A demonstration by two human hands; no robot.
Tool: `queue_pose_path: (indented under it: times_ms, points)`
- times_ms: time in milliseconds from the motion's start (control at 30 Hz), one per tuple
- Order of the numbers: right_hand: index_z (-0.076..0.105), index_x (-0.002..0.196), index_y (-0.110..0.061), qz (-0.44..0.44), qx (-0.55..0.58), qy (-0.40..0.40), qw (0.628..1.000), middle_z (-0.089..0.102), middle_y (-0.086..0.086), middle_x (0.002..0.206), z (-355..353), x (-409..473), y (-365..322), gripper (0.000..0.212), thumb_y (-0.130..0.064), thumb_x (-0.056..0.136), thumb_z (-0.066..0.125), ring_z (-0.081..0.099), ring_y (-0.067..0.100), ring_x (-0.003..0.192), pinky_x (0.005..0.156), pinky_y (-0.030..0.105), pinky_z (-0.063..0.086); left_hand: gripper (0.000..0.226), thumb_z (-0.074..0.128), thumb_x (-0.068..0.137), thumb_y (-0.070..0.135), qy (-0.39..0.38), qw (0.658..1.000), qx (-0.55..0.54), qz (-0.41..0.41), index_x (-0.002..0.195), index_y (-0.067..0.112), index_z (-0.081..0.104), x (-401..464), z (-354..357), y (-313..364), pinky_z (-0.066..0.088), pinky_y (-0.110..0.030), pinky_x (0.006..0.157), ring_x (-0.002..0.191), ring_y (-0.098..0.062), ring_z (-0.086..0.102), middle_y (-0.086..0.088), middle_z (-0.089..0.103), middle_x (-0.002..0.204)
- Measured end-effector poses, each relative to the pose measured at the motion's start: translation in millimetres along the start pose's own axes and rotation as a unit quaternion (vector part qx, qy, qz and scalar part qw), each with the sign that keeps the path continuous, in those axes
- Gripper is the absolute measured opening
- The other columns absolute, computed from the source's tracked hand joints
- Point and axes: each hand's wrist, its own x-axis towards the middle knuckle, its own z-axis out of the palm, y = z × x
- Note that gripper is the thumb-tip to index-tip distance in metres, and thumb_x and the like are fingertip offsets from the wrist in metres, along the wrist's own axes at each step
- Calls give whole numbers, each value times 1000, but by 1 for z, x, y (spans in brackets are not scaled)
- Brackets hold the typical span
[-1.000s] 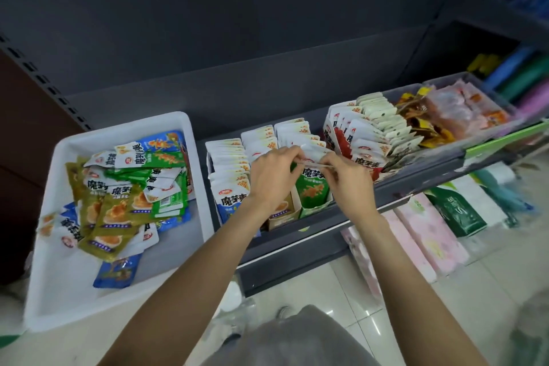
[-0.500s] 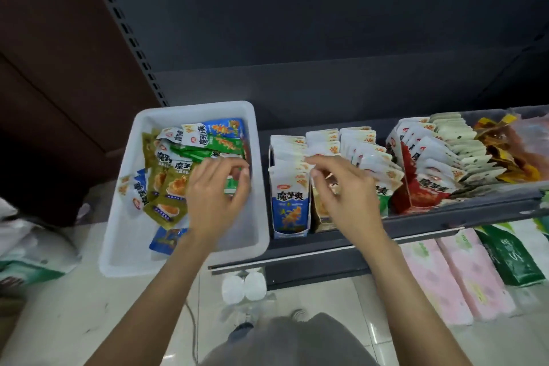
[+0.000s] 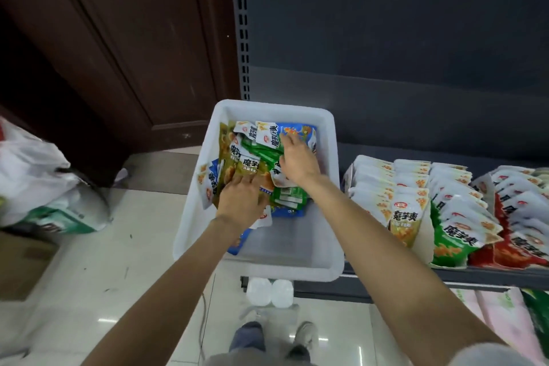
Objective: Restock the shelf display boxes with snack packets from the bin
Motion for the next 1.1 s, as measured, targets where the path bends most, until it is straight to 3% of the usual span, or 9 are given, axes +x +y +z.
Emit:
queue_pose_path:
  times_ms: [133,200,300,467,633,733,867,967,1100]
  points:
    - [3,151,-11,30,6,-107,994,9,14,158,14,13,-2,77,-14,93,53,15,30,144,116,39,22,34,46,92,35,10,999,-31,-29,119,17,56,5,-3,-2,48,-33,82,107,-25,58,-7,64,112]
    - [8,151,-11,32,1,-89,996,13,15,157,18,1,-6,74,-19,93,53,16,32,143,116,40,22,33,46,94,36,27,987,-134,-88,115,14,57,9,-7,1,48,-35,77,97,-29,62,-10,66,104]
    - [16,150,-11,32,-17,-56,998,19,15,155,24,-34,-16,65,-17,95,49,23,35,140,113,40,26,38,50,94,36,30,927,-312,-208,122,10,53,20,-7,6,45,-34,83,103,-29,61,-10,66,112]
    - [30,147,-13,4,-22,-26,999,31,8,152,30,-81,-20,60,-13,91,52,33,27,135,108,35,27,43,63,89,25,65,886,-377,-263,124,7,48,25,-1,14,45,-28,81,99,-22,64,-6,69,104]
    - [49,134,-21,17,187,30,982,62,1,121,7,-96,-13,43,-22,91,58,61,21,106,88,34,48,15,66,87,17,119,877,-404,-230,99,8,63,16,-12,11,48,-22,75,80,-14,63,-7,70,93]
    - [46,135,-19,42,294,119,948,59,-4,115,-23,-115,-4,51,-24,88,65,62,9,88,81,26,48,15,67,86,14,114,847,-492,-163,100,10,68,1,-38,13,47,-10,68,78,0,62,1,70,95]
    - [49,128,-23,54,410,134,900,62,-13,101,-66,-145,7,48,-24,85,70,58,-3,74,69,10,43,15,69,83,9,83,824,-556,-66,97,15,68,-20,-80,37,48,-10,68,76,6,64,10,69,88]
    - [59,101,-31,53,446,141,882,68,-11,90,-88,-167,18,23,-22,84,70,62,2,76,65,22,48,16,72,79,9,43,839,-542,11,89,20,68,-27,-100,64,52,-15,69,74,-1,66,12,70,84]
    - [66,89,-8,64,434,148,886,70,3,76,-114,-208,47,8,-15,88,65,63,9,62,48,25,47,24,74,77,6,14,851,-513,110,80,27,65,-30,-113,117,49,-11,65,65,4,61,18,66,74]
